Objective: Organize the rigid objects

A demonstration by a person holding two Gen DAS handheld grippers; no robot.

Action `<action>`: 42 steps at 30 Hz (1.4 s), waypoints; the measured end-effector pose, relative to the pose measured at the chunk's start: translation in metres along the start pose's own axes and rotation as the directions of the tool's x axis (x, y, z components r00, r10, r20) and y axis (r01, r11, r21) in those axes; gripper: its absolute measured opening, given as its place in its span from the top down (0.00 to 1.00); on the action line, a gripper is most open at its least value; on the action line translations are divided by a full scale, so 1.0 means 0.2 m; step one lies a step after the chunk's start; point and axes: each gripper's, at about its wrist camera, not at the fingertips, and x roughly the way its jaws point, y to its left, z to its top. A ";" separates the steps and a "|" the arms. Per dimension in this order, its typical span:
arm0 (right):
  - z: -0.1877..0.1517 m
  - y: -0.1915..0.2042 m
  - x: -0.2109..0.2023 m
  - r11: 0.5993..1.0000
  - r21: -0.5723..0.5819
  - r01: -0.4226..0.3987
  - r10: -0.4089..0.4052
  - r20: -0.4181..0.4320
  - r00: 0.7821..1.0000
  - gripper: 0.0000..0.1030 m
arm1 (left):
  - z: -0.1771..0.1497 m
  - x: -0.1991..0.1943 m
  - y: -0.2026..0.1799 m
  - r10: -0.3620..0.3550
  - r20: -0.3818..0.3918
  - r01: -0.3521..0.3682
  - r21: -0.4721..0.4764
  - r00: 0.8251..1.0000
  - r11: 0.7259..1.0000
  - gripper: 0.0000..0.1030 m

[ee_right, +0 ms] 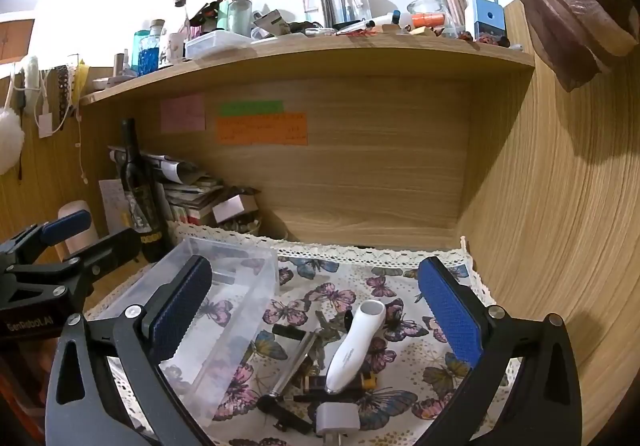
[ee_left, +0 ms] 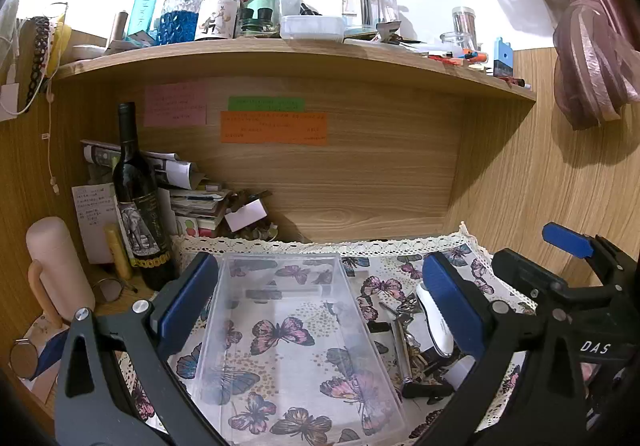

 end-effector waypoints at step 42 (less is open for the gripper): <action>0.00 -0.01 -0.02 1.000 0.007 0.001 -0.001 0.015 1.000 0.00 | 0.00 0.00 -0.04 -0.017 0.004 0.017 0.014 1.000 1.000 0.00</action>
